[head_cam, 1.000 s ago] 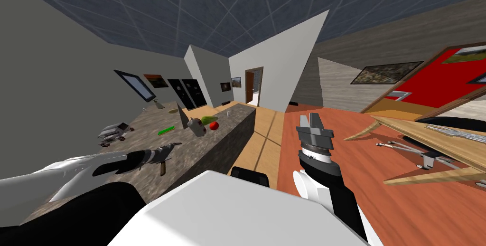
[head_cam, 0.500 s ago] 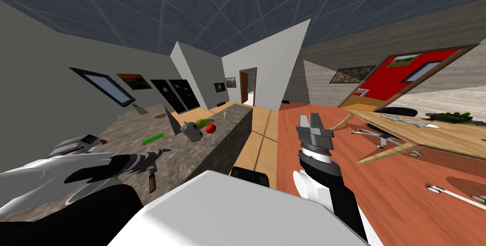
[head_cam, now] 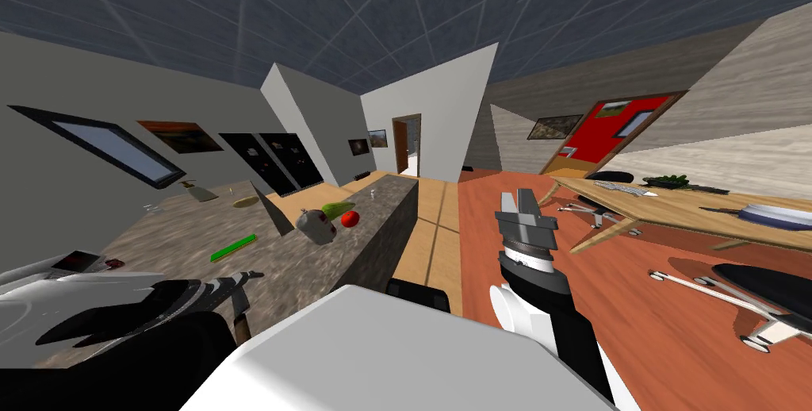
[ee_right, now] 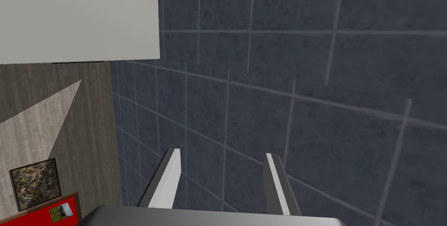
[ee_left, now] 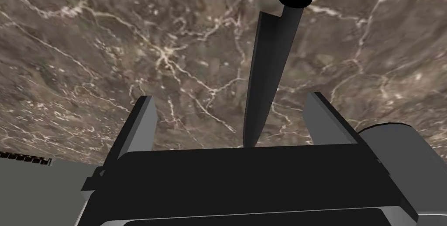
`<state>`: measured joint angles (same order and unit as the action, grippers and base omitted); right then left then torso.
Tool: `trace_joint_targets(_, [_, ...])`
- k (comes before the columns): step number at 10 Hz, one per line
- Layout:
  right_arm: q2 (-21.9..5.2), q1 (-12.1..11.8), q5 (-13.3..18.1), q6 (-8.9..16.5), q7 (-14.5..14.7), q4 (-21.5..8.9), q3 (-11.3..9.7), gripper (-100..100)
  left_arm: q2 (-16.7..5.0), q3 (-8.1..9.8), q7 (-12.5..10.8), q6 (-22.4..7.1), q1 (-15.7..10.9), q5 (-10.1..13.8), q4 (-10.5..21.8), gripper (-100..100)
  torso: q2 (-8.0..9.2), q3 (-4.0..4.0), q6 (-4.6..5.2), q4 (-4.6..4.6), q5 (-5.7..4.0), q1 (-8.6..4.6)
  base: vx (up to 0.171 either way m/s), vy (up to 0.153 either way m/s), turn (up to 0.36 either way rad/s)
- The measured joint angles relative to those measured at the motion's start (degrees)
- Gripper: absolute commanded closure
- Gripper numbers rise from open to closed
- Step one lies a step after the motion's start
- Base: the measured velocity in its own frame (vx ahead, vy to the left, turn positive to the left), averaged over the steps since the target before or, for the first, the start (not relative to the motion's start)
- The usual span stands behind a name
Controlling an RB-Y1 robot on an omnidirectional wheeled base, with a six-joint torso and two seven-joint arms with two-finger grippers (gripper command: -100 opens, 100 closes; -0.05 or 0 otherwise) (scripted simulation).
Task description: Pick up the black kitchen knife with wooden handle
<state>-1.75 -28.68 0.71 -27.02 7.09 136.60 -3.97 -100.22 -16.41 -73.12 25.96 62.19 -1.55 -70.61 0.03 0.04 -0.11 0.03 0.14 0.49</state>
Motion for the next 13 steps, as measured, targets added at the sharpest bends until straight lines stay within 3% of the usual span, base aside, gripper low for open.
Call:
trace_joint_targets(1, [0.00,0.00,0.00,0.00,0.00,0.00,0.00,0,0.27,-0.83,-0.53,0.36,0.48,-1.24,-0.37,-100,-0.03,-0.02,-0.02,-0.01,0.00,-0.06,0.018,0.068,-0.104])
trace_joint_targets(2, [0.00,-0.01,0.00,0.00,0.00,0.00,0.00,0,0.87,-2.70,-1.73,0.20,-0.69,-3.38,-0.99,-100,-0.10,-0.05,-0.01,-0.02,-0.01,-0.12,0.016,0.034,-0.029])
trace_joint_targets(3, [0.01,-0.01,0.00,0.00,0.00,0.00,0.00,0,0.66,-2.22,-1.74,-0.06,0.78,-3.01,-1.86,-100,-0.11,-0.06,-0.03,-0.02,-0.06,-0.25,0.008,0.032,-0.068])
trace_joint_targets(4, [0.01,-0.01,0.00,0.00,0.00,0.00,0.00,0,1.34,-3.46,-2.31,0.40,0.04,-4.47,-1.71,-100,-0.09,-0.05,-0.02,-0.02,-0.06,-0.28,0.001,0.028,-0.044])
trace_joint_targets(5, [0.01,-0.01,0.00,0.00,0.00,0.00,0.00,0,1.13,-2.89,-2.17,0.33,1.65,-3.96,-2.71,-100,-0.07,-0.04,-0.03,-0.02,-0.08,-0.32,-0.001,0.010,-0.004])
trace_joint_targets(6, [0.01,-0.01,0.00,0.00,0.00,0.00,-0.01,0,1.08,-2.75,-2.02,0.24,1.87,-3.82,-2.87,0,-0.07,-0.04,-0.03,-0.01,-0.09,-0.37,0.000,0.000,0.000])
trace_joint_targets(7, [0.01,-0.01,0.00,0.00,0.00,0.00,-0.01,0,1.09,-2.77,-2.04,0.24,1.84,-3.84,-2.85,-100,-0.07,-0.04,-0.03,-0.01,-0.10,-0.41,0.027,0.006,-0.055])
trace_joint_targets(11, [0.01,-0.01,0.00,0.00,0.00,0.00,-0.01,0,5.78,-3.72,0.99,-1.06,1.41,-4.40,-2.13,-100,-0.13,-0.08,-0.04,-0.03,-0.10,-0.44,0.033,0.007,-0.028])
trace_joint_targets(12, [0.01,-0.01,0.00,0.00,0.00,0.00,-0.01,0,7.09,-4.67,1.34,-1.35,0.32,-5.09,-1.62,-100,-0.12,-0.07,-0.02,-0.03,-0.09,-0.41,0.000,0.000,0.000])
trace_joint_targets(13, [0.01,-0.01,0.00,0.00,0.00,0.00,-0.01,0,7.22,-4.80,1.39,-1.40,0.19,-5.18,-1.55,100,-0.09,-0.06,-0.03,-0.02,-0.11,-0.43,0.000,0.000,0.000])
